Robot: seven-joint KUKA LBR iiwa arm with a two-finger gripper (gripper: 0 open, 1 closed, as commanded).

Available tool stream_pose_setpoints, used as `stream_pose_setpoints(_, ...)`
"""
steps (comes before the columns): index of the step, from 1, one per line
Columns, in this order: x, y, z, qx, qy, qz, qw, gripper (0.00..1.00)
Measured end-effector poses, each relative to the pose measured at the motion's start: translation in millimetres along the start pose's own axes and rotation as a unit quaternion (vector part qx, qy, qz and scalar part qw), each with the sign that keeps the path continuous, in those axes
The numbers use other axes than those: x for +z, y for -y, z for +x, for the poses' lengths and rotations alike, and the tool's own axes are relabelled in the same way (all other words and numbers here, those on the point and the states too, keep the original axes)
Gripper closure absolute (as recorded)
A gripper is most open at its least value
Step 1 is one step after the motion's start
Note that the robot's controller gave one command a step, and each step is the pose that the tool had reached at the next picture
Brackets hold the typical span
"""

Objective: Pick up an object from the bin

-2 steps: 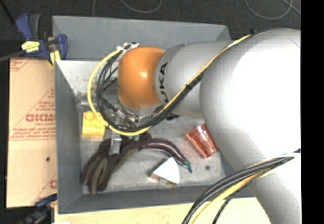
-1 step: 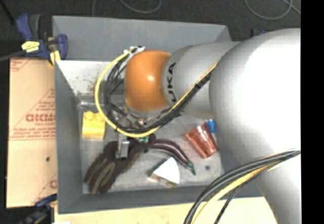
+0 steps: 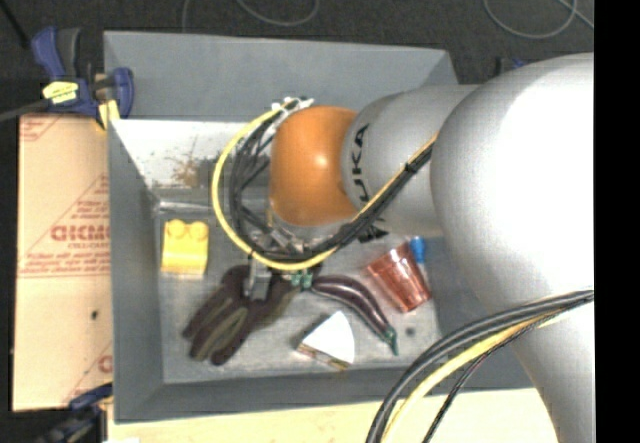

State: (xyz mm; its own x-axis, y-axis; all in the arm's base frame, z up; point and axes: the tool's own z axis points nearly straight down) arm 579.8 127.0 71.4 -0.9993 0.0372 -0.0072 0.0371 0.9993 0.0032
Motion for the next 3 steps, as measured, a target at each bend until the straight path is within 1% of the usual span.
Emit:
stream_pose_setpoints(1,0.0,0.0,0.0,0.000,0.0000,0.000,1.0000,1.00)
stream_pose_setpoints(2,-124.9,19.2,5.6,-0.015,0.0014,0.000,0.9999,1.00)
stream_pose_setpoints(3,-124.6,19.1,5.9,-0.015,0.0010,0.000,0.9999,1.00)
